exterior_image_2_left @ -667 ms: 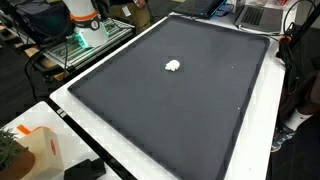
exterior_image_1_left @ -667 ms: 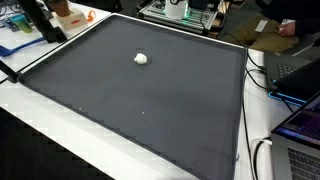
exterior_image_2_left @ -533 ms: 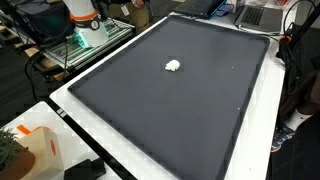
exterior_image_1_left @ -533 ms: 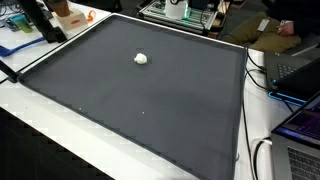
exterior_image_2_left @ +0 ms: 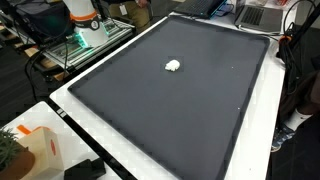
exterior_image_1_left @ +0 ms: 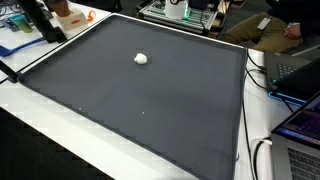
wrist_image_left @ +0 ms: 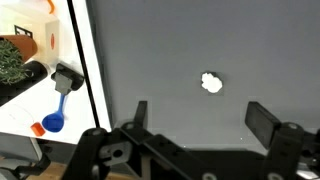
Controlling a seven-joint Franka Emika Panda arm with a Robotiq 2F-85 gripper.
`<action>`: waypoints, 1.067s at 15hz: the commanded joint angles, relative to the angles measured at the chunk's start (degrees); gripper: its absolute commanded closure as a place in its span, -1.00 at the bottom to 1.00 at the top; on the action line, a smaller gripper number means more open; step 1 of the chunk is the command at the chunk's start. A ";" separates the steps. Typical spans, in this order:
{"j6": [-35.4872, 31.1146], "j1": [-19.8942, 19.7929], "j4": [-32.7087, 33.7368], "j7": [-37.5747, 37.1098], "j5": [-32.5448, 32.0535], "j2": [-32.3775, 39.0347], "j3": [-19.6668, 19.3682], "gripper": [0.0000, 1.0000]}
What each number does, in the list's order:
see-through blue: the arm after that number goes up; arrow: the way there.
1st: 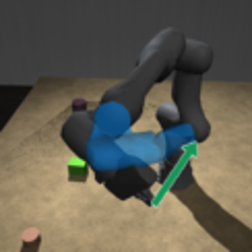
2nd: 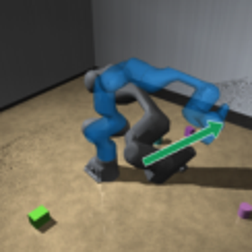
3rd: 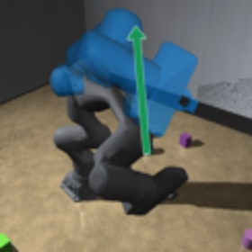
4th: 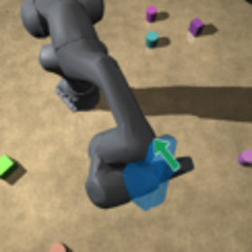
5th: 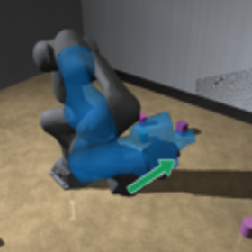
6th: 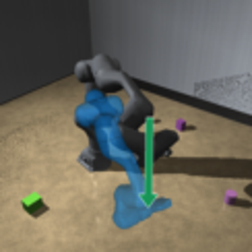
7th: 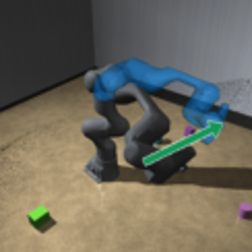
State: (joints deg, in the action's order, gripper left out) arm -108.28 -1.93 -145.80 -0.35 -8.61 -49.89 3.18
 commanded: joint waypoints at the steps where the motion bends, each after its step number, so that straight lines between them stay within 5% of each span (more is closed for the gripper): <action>1: -10.32 0.26 -0.09 -5.15 0.49 5.13 1.19 -1.00; 9: -36.02 3.51 -1.37 -6.45 9.33 24.97 0.51 -1.00; 16: -37.06 4.83 -1.55 -7.05 9.88 33.93 1.77 -1.00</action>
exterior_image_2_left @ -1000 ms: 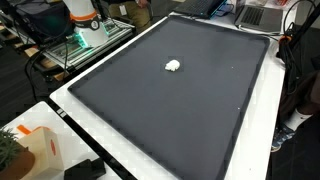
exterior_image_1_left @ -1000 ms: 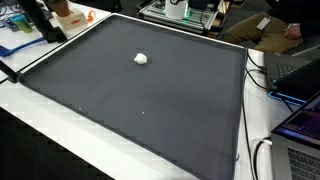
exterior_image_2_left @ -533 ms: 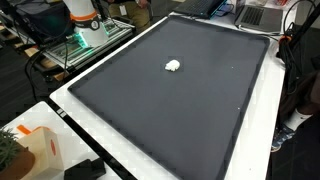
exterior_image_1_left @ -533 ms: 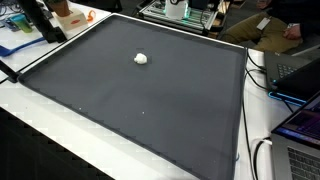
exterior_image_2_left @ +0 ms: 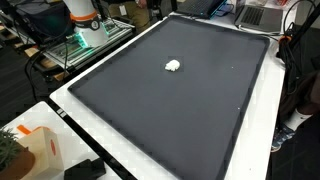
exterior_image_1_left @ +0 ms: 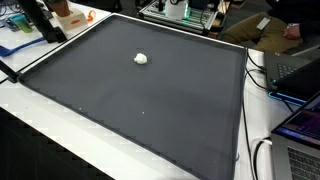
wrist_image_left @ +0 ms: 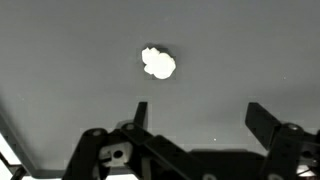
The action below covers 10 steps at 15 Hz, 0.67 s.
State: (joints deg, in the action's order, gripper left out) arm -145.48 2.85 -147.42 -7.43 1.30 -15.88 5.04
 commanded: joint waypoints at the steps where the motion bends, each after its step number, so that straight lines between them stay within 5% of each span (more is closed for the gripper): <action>1: 0.13 0.32 0.10 0.03 0.21 0.78 -0.08 -1.00; 5: 0.13 0.46 0.26 0.04 0.35 1.05 -0.10 -1.00; 10: -16.57 -3.57 -9.14 -10.56 -6.21 1.86 2.75 -1.00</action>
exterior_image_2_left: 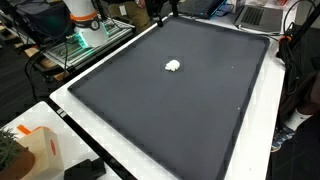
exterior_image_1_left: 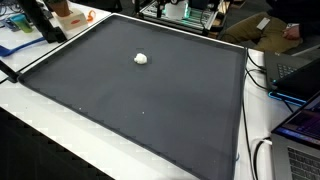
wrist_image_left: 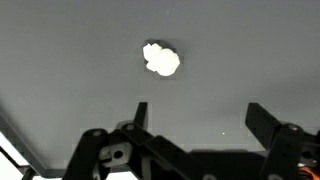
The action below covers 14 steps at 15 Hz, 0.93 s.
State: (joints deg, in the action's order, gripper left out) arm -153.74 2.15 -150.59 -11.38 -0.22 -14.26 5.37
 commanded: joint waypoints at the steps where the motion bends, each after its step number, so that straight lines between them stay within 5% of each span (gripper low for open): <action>1: -11.31 -4.29 -8.00 -9.83 -7.14 0.80 3.75 -1.00; 3: -18.10 -8.94 -11.23 -18.55 -13.87 2.19 8.02 -1.00; 5: -21.21 -19.23 -8.99 -27.78 -24.13 3.89 15.69 -1.00; 9: -20.38 -35.67 -7.22 -45.90 -43.52 -0.36 27.88 -1.00; 14: -19.76 -36.86 -6.91 -47.15 -45.73 2.82 28.37 -1.00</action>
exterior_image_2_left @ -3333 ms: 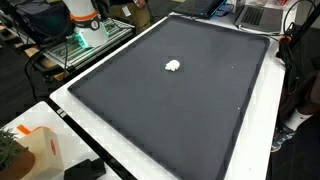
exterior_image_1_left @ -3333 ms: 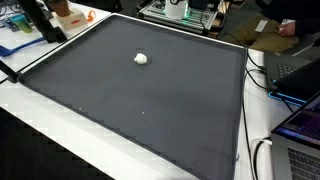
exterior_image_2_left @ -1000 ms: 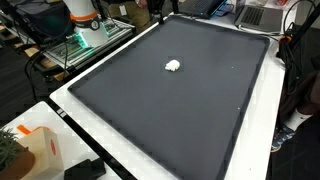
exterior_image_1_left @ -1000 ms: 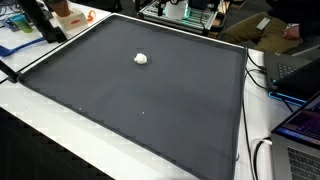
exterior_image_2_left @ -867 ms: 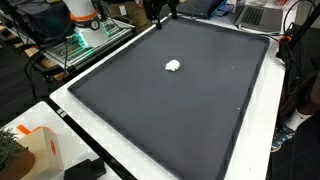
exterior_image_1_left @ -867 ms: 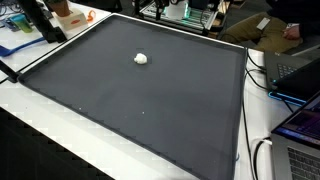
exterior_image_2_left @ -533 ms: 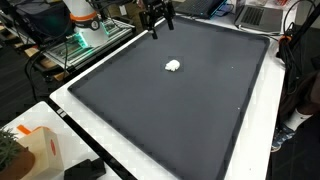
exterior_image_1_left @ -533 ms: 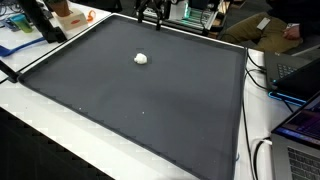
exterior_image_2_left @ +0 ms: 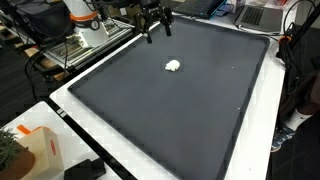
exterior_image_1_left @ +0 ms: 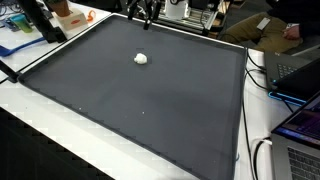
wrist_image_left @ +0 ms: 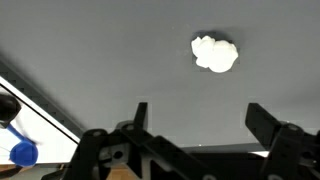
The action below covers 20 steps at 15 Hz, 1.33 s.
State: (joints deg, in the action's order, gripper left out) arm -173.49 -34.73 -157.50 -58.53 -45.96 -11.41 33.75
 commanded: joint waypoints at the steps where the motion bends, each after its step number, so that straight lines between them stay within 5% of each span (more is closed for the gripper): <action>1: 0.00 -0.15 0.03 -0.01 -0.04 0.43 0.13 -1.00; 9: -8.29 -4.54 0.66 -0.63 -6.27 0.53 1.34 -1.00; 20: -8.96 -11.64 4.88 -1.53 -16.96 8.11 7.38 -1.00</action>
State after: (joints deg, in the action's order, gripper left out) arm -181.96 -43.21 -154.57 -58.54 -59.63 -7.26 39.71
